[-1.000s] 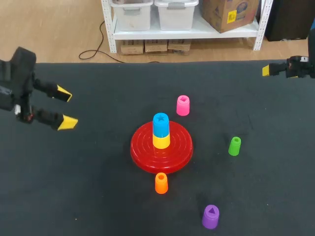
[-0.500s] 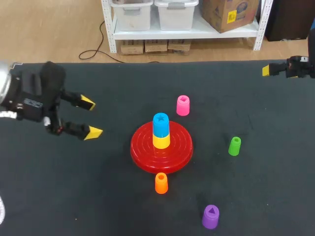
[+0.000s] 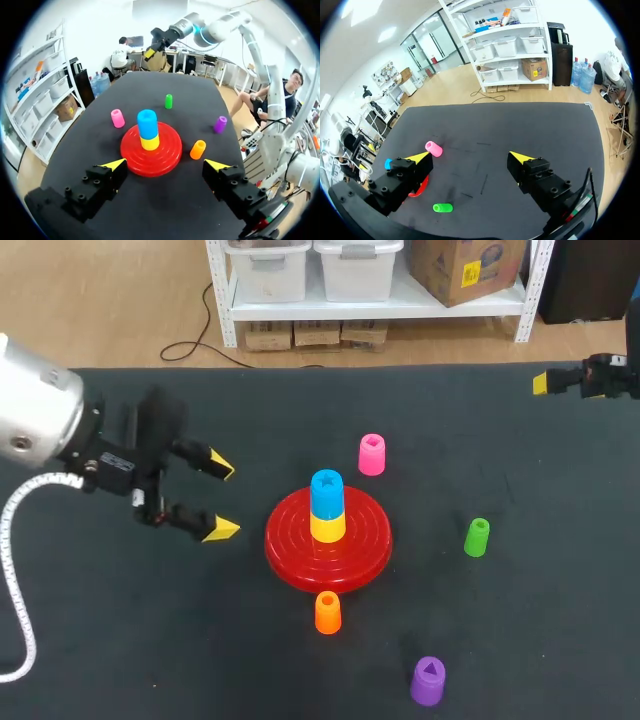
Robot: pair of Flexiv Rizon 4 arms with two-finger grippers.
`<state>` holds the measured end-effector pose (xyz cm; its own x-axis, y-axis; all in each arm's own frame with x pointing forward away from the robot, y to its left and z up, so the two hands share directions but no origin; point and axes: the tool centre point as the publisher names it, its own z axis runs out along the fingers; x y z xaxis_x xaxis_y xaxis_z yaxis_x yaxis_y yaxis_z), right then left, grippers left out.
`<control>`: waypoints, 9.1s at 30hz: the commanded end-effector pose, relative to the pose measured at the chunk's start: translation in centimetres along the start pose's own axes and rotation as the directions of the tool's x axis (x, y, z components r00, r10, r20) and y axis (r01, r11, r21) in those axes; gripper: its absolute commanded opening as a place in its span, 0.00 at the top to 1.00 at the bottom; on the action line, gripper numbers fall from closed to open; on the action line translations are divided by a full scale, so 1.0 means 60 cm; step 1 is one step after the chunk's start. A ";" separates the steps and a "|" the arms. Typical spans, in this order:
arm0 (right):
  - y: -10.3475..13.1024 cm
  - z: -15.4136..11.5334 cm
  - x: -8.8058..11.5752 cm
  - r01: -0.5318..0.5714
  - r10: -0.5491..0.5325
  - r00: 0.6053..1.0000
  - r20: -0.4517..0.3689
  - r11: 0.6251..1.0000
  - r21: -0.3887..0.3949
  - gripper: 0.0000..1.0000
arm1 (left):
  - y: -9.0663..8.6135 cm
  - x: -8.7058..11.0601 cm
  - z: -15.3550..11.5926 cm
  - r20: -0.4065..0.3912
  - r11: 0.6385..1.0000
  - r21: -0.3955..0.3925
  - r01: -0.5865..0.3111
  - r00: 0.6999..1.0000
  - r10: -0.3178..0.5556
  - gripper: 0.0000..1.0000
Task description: Pick up and stack the cylinders on the red base in this order: pink,purple,orange,green
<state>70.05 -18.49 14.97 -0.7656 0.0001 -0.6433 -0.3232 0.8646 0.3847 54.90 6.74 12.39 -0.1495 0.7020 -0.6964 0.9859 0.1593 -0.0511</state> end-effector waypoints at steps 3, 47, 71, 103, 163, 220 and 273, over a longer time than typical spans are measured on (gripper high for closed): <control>0.000 0.000 0.000 0.000 0.000 1.000 0.000 1.000 0.000 0.00 | 0.016 0.003 0.020 -0.012 1.000 0.011 0.003 1.000 -0.002 0.00; 0.000 0.000 0.000 0.000 0.000 1.000 0.000 1.000 0.000 0.00 | 0.059 0.036 0.050 -0.112 0.998 0.007 0.069 0.991 -0.067 0.00; 0.000 0.000 0.000 0.000 0.000 1.000 0.000 1.000 0.000 0.00 | 0.059 0.036 0.050 -0.112 0.998 0.007 0.069 0.991 -0.067 0.00; 0.000 0.000 0.000 0.000 0.000 1.000 0.000 1.000 0.000 0.00 | 0.059 0.036 0.050 -0.112 0.998 0.007 0.069 0.991 -0.067 0.00; 0.217 0.341 0.068 0.352 -0.213 0.779 -0.590 0.927 0.129 0.00 | 0.059 0.036 0.050 -0.112 0.998 0.007 0.069 0.991 -0.067 0.00; 0.217 0.353 0.097 0.410 -0.252 0.753 -0.608 0.903 0.133 0.91 | 0.059 0.036 0.050 -0.112 0.998 0.007 0.069 0.991 -0.067 0.00; 0.220 0.332 0.085 0.420 -0.278 0.751 -0.599 0.901 0.109 0.00 | 0.059 0.036 0.050 -0.112 0.998 0.007 0.069 0.991 -0.067 0.00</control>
<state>72.91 2.82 3.62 -0.8174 -0.5424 -0.1941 -0.5538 0.8327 0.0050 58.22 6.76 8.58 -0.2223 0.7608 -0.6097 0.9739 0.2026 -0.1022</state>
